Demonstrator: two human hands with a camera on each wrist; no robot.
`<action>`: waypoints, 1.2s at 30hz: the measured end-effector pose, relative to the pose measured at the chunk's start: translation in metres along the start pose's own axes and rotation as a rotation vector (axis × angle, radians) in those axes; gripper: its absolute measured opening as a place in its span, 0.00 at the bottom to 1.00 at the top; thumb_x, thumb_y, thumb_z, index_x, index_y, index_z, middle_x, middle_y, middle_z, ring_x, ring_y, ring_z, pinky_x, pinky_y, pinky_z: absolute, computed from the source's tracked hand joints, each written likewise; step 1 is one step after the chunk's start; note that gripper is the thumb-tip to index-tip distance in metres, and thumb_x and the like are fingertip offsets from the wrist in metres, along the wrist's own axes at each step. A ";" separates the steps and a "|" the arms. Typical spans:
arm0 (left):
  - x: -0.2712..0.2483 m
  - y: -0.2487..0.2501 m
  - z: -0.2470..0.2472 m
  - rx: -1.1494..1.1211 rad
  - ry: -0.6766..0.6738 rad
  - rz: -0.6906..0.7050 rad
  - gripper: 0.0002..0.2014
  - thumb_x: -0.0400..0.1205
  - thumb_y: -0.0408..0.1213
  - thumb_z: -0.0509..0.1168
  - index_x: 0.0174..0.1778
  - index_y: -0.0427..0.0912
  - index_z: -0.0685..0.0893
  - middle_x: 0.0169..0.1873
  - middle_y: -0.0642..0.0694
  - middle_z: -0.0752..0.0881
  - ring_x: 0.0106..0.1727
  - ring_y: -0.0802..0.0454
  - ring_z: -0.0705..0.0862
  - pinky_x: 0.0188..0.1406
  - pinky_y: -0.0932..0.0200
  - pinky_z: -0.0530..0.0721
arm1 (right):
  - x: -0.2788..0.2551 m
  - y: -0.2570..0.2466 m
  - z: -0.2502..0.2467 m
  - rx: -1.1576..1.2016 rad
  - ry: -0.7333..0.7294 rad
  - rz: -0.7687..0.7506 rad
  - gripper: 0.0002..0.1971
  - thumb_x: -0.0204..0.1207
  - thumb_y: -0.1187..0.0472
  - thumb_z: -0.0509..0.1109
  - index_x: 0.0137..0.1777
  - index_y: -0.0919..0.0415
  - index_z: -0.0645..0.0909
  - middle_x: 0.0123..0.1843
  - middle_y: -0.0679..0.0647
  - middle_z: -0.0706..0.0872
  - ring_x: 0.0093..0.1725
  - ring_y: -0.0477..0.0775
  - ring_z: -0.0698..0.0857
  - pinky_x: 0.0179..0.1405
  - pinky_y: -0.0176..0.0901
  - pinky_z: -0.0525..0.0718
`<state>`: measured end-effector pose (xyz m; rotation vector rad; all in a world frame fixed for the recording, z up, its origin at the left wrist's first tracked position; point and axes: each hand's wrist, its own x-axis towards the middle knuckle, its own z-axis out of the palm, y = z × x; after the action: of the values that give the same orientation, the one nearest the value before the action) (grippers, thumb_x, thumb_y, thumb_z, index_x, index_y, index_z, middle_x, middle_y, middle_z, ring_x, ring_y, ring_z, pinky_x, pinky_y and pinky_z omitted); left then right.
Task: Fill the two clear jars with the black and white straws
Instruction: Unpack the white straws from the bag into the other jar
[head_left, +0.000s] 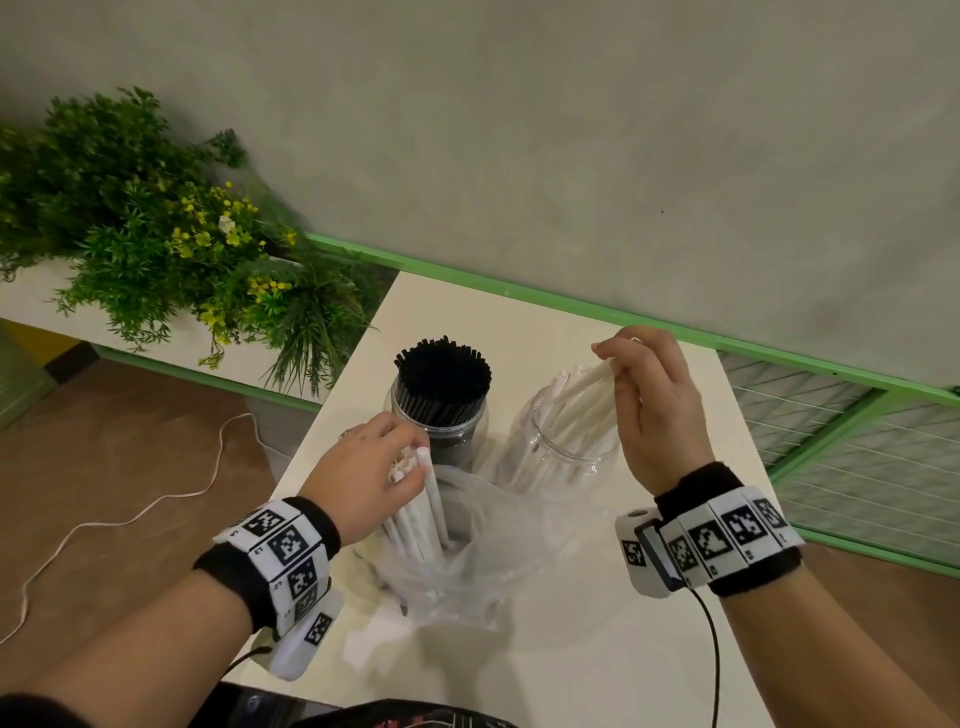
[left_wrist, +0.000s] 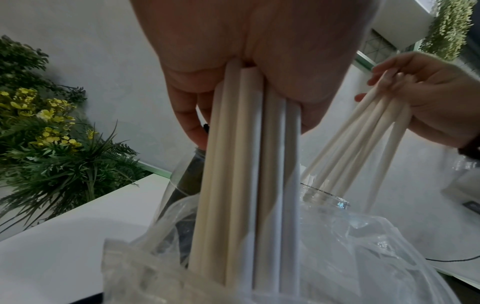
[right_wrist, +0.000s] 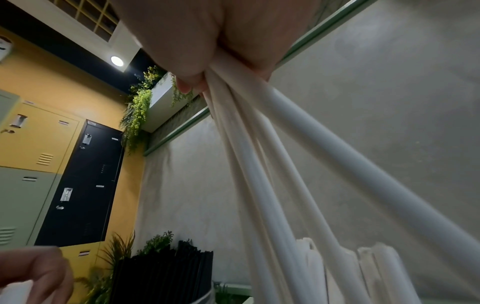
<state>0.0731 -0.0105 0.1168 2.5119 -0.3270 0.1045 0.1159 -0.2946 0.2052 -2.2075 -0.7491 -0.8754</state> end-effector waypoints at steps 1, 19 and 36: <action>0.000 0.000 0.000 0.001 -0.001 -0.002 0.17 0.74 0.57 0.52 0.51 0.56 0.79 0.49 0.59 0.76 0.46 0.53 0.77 0.45 0.59 0.71 | 0.003 0.001 0.002 0.002 -0.009 0.023 0.18 0.77 0.80 0.57 0.57 0.59 0.77 0.57 0.52 0.76 0.55 0.41 0.74 0.54 0.21 0.71; -0.003 0.003 -0.001 0.011 0.007 0.000 0.18 0.74 0.57 0.52 0.51 0.53 0.80 0.48 0.56 0.77 0.43 0.53 0.77 0.43 0.60 0.68 | 0.087 0.020 0.009 0.204 -0.038 0.173 0.14 0.80 0.76 0.57 0.53 0.61 0.81 0.53 0.49 0.79 0.48 0.52 0.85 0.52 0.30 0.79; -0.004 0.001 -0.003 0.015 -0.008 -0.006 0.15 0.75 0.56 0.53 0.50 0.57 0.78 0.48 0.58 0.76 0.45 0.53 0.77 0.44 0.59 0.71 | 0.076 0.062 -0.016 0.198 0.390 0.457 0.13 0.83 0.63 0.59 0.54 0.41 0.76 0.60 0.58 0.81 0.48 0.47 0.87 0.56 0.59 0.84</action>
<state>0.0695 -0.0084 0.1190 2.5287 -0.3235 0.0957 0.2002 -0.3255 0.2494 -1.8434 -0.1275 -0.9081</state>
